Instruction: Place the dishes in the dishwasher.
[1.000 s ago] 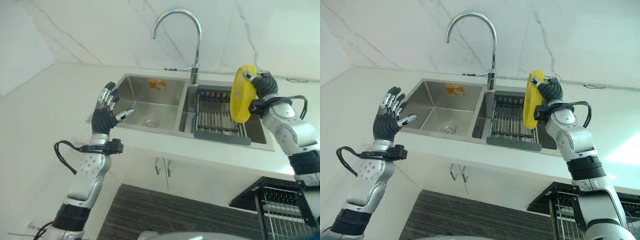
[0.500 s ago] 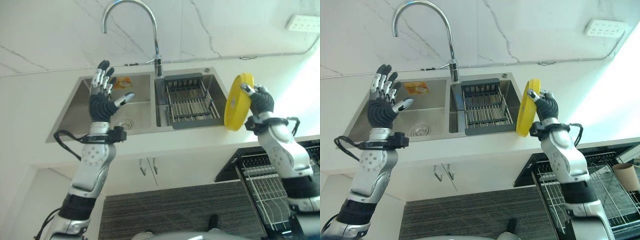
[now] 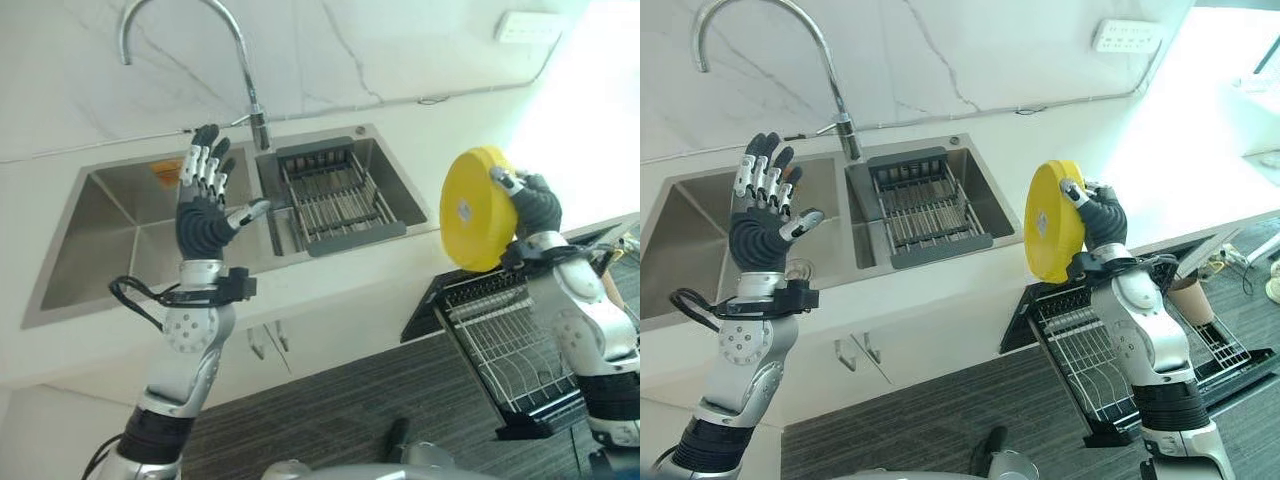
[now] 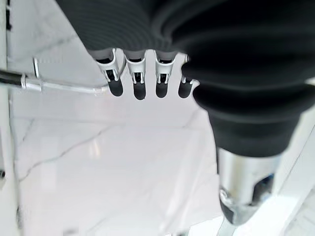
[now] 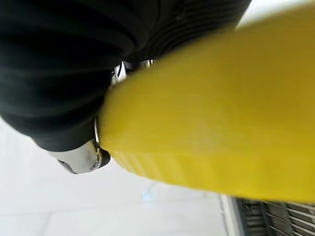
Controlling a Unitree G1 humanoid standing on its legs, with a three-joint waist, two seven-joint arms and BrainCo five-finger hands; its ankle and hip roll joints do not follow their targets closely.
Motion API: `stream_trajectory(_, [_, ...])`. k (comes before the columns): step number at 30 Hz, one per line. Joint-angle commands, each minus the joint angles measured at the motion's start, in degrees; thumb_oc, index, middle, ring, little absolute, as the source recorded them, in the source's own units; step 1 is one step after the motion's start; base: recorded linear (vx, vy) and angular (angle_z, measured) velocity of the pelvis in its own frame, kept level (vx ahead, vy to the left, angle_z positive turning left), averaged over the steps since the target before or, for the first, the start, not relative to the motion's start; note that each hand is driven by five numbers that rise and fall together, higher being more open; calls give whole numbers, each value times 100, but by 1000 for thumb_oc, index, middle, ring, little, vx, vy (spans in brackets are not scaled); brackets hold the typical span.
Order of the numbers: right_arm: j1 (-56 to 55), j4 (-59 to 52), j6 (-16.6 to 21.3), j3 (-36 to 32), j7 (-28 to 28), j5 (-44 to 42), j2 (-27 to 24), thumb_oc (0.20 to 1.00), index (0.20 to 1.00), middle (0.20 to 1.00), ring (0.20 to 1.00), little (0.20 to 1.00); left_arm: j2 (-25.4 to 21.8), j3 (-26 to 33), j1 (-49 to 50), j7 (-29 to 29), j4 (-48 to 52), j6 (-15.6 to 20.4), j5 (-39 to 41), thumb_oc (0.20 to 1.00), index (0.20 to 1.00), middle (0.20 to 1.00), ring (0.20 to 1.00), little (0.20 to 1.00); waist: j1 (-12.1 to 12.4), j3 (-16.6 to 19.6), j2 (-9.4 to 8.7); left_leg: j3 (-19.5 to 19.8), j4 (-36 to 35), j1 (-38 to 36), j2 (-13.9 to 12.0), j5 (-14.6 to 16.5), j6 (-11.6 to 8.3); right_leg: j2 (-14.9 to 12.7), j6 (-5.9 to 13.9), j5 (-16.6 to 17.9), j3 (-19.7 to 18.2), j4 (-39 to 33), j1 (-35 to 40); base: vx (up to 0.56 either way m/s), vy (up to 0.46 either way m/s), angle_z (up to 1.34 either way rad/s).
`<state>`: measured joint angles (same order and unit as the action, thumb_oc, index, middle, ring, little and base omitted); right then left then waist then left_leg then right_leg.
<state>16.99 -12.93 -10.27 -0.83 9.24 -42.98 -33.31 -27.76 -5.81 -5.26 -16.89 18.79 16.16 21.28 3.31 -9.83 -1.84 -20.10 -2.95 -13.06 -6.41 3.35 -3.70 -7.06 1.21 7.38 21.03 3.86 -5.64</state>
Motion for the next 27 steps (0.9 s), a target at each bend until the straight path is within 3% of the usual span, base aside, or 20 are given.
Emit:
stream_trajectory(1, [525,-365,728,-534,228,-65,-38,200,200,200,200,200,-77,-219,-144,303,85,534,-7,1000,1000,1000,1000,1000,177,278,75,435,-205,354,306,-139,251,-1143,1043,-359,686,853,766,-125,-231,-40])
stream_trajectory(4, [384,-481,817,-575,304,-39,25,200,200,200,200,200,4,-421,-205,307,53,564,-116,1000,1000,1000,1000,1000,174,271,76,391,-205,383,148,-252,262,-1315,1027,-375,724,861,887,-123,-337,-14])
stream_trajectory(6, [308,-513,834,-578,315,-44,58,200,200,200,200,200,47,-573,-287,222,-6,565,-235,1000,1000,1000,1000,1000,151,292,56,393,-205,403,67,-306,255,-1274,1018,-429,639,726,987,-96,-442,-21])
stream_trajectory(9, [216,-546,776,-540,120,-111,197,200,200,200,200,200,166,-825,-673,-163,-91,314,-554,1000,1000,1000,1000,1000,22,350,-15,404,-146,361,-348,-365,88,-1296,1105,-461,255,50,1165,-139,-819,-58])
stream_trajectory(12, [224,-613,735,-558,-38,-230,165,200,200,200,200,200,91,-692,-798,-258,-77,203,-582,1000,1000,1000,1000,1000,-48,294,-49,304,58,445,-741,-416,-105,-1108,1173,-774,98,198,1061,-162,-673,-83])
stream_trajectory(15, [360,-633,543,-539,-105,-381,-14,200,200,200,200,200,24,-563,-721,-370,2,187,-594,1000,1000,1000,1000,1000,-69,241,-91,301,249,571,-1144,-554,-344,-838,1036,-759,45,78,1013,-126,-599,-47])
stream_trajectory(17, [471,-531,492,-445,-111,-366,-53,200,200,200,200,200,68,-510,-624,-376,61,234,-534,1000,1000,1000,1000,1000,-32,197,-105,393,414,713,-1270,-628,-441,-731,914,-711,-10,-41,1011,-87,-362,-24])
stream_trajectory(18, [493,-505,479,-423,-123,-356,-51,200,200,200,200,200,79,-495,-606,-362,73,244,-531,1000,1000,1000,1000,1000,-29,192,-106,407,465,750,-1286,-626,-455,-717,897,-692,-12,-74,1013,-111,-357,-34])
stream_trajectory(21, [772,-324,453,-194,-179,-285,-116,200,200,200,200,200,195,-485,-557,-371,178,396,-946,1000,1000,1000,1000,1000,36,101,-91,572,883,1097,-1014,-530,-509,-725,816,-496,31,-392,1048,-66,-190,-49])
stream_trajectory(23, [761,-340,545,-175,-128,-326,-221,200,200,200,200,200,179,-524,-663,-337,151,364,-977,1000,1000,1000,1000,1000,-61,71,-41,345,688,1120,-926,-654,-567,-758,858,-418,125,-479,1069,24,16,-24])
stream_trajectory(24, [653,-436,578,-183,-86,-322,-223,200,200,200,200,200,202,-591,-701,-338,86,359,-987,1000,1000,1000,1000,1000,-108,84,-21,299,533,1080,-1017,-770,-620,-799,878,-382,169,-506,1072,47,96,-3])
stream_trajectory(25, [605,-487,515,-213,-112,-280,-153,200,200,200,200,200,206,-611,-752,-331,56,309,-1004,1000,1000,1000,1000,1000,-124,110,-1,223,364,944,-1020,-748,-603,-919,937,-359,375,-512,1084,45,106,13])
stream_trajectory(27, [565,-484,451,-194,-173,-192,-62,200,200,200,200,200,217,-693,-812,-386,-11,319,-1050,1000,1000,1000,1000,1000,-139,151,24,238,180,806,-928,-748,-555,-949,995,-331,429,-497,1094,80,137,10])
